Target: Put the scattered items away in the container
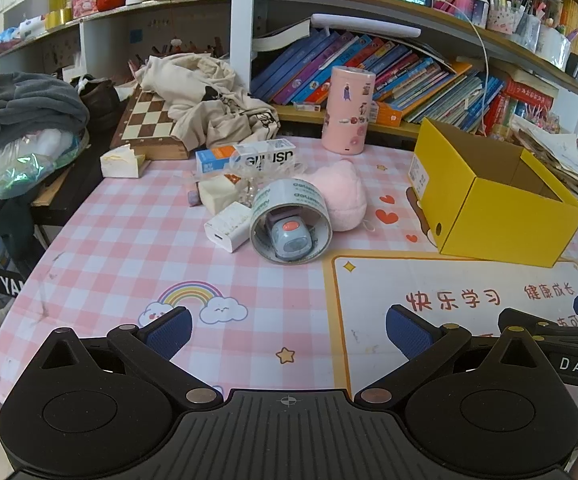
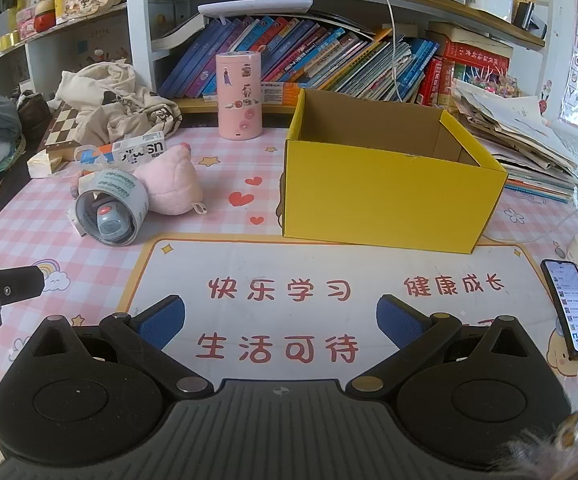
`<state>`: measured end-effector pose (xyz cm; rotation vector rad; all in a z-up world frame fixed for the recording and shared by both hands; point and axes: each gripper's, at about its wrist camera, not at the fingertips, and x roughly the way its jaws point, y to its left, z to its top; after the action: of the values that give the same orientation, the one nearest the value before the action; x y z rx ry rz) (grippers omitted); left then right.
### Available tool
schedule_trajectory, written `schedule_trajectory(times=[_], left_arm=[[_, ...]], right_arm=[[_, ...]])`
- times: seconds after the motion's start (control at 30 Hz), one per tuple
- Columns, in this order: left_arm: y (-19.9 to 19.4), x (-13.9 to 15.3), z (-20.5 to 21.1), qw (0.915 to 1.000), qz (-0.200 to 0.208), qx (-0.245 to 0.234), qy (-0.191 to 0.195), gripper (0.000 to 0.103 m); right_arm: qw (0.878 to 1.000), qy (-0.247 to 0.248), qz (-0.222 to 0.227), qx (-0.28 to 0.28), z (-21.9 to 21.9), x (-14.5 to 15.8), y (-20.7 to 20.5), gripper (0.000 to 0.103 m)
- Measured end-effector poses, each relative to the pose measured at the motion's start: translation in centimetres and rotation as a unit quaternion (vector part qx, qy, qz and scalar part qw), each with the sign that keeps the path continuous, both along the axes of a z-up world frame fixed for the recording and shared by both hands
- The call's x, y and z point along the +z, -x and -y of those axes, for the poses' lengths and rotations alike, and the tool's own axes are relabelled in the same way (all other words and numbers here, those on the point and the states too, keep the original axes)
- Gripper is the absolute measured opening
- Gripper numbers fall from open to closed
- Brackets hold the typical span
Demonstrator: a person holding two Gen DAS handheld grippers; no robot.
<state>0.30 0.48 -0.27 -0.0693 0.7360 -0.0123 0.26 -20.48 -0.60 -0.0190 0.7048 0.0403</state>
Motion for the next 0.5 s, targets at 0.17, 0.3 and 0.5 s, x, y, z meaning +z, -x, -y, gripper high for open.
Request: schedule_trajectory(times=[0.17, 0.3, 0.5], left_arm=[[0.01, 0.01, -0.02, 1.0000, -0.003, 0.000, 0.000, 0.103], [-0.04, 0.05, 0.00, 1.0000, -0.004, 0.000, -0.001, 0.103], [-0.03, 0.04, -0.01, 1.0000, -0.006, 0.000, 0.001, 0.103]], right_arm=[[1.000, -0.001, 0.000, -0.001, 0.02, -0.04, 0.03, 0.103], [1.000, -0.001, 0.001, -0.001, 0.07, -0.01, 0.09, 0.103], [1.000, 0.000, 0.001, 0.000, 0.05, -0.04, 0.14, 0.103]])
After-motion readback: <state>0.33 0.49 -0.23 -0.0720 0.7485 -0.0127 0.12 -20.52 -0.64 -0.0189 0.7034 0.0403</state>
